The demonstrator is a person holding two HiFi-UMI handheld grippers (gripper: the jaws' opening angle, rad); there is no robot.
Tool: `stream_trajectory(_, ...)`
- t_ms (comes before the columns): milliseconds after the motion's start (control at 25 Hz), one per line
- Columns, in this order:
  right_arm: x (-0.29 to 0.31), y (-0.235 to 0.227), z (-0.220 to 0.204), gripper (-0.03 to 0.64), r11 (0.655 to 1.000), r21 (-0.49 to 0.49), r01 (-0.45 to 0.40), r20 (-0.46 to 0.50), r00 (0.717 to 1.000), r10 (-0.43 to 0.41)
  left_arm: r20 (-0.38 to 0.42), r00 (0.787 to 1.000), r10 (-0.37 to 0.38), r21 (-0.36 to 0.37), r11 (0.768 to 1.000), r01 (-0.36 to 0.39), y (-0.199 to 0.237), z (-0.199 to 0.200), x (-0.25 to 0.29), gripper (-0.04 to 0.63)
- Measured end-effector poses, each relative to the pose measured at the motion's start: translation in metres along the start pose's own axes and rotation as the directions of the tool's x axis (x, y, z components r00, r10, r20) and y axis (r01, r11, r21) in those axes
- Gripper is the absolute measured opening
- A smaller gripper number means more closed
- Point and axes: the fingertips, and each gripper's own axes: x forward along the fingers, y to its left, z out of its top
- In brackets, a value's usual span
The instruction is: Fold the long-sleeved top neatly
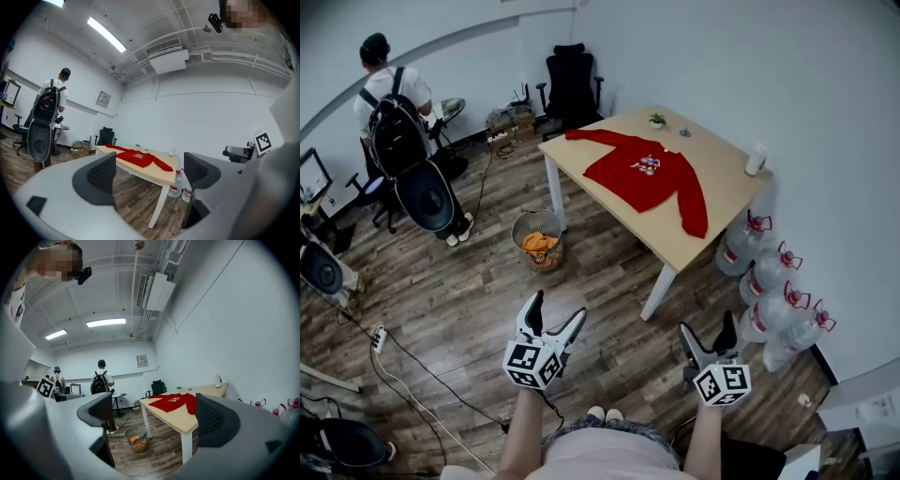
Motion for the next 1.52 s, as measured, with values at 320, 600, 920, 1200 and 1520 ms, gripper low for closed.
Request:
stream_trajectory(320,0.022,0.009,0.001,0.545,0.999,-0.031,0.011,-0.001,1.0,-0.011,0.0,1.0,-0.019,0.006,1.0,0.019,0.016,0.0,0.016,0.442)
stream_trajectory(600,0.04,0.015,-0.008,0.545,0.999,-0.033,0.021,0.0,1.0,-0.021,-0.014,0.999,-0.038,0.018,0.999,0.038,0.032,-0.006,0.031,0.442)
stream_trajectory(920,0.074,0.006,-0.009,0.541,0.999,-0.021,0.028,-0.013,1.0,-0.028,-0.038,0.999,-0.036,0.005,0.999,0.036,0.051,-0.011,0.059,0.442)
stream_trajectory(1200,0.129,-0.009,-0.017,0.534,1.0,-0.015,0.02,-0.024,1.0,-0.02,-0.038,0.999,-0.028,-0.002,1.0,0.028,0.08,-0.014,0.103,0.442)
stream_trajectory(1520,0.258,-0.061,-0.024,0.532,0.998,-0.036,0.051,-0.024,0.998,-0.052,-0.04,0.999,-0.036,0.012,0.999,0.037,0.145,-0.017,0.225,0.442)
